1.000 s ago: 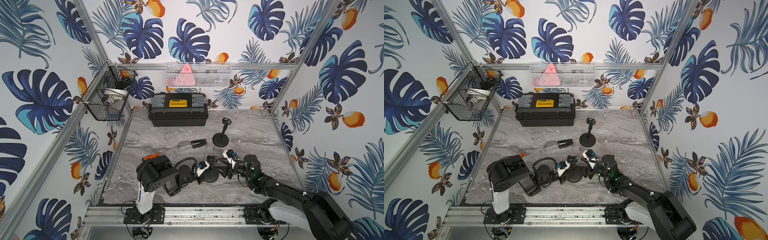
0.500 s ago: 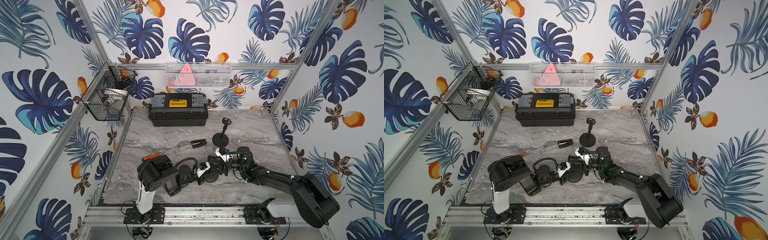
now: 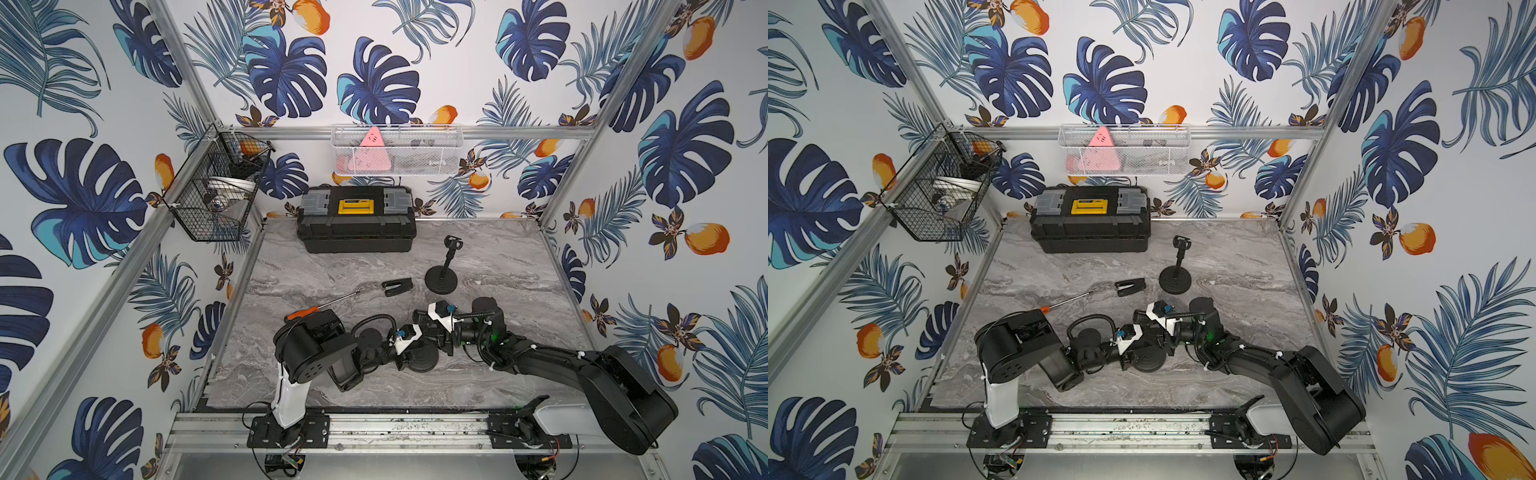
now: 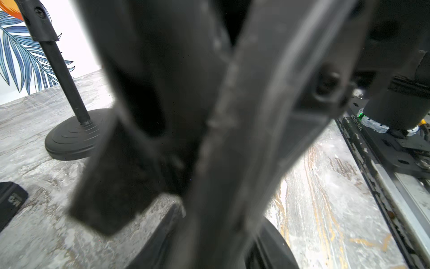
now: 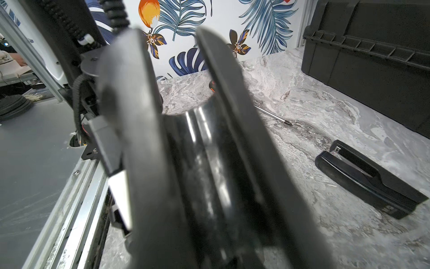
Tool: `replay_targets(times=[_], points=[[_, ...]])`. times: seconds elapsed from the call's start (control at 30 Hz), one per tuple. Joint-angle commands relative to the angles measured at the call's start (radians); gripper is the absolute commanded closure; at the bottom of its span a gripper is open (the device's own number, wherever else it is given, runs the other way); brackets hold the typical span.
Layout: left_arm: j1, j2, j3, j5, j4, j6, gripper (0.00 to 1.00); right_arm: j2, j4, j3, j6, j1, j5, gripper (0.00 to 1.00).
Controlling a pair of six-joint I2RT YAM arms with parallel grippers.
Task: Assemble a microphone stand
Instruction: Screw the microphone stand pole into the microphone stand base.
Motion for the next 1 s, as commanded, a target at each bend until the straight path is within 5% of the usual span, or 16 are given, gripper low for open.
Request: replay_targets(times=[0.0, 0.4, 0.73, 0.97], points=[[0.001, -0.006, 0.002, 0.003, 0.022, -0.006, 0.53, -0.013, 0.023, -0.035, 0.025, 0.015, 0.083, 1.0], [0.001, 0.002, -0.007, -0.02, 0.052, -0.017, 0.5, -0.136, 0.123, -0.173, 0.154, 0.211, 0.658, 1.0], [0.001, 0.005, -0.008, -0.031, 0.056, -0.022, 0.51, -0.017, 0.237, -0.175, 0.226, 0.456, 1.165, 1.0], [0.001, -0.005, -0.015, -0.037, 0.056, -0.019, 0.53, 0.016, 0.275, -0.166, 0.228, 0.509, 1.273, 1.0]])
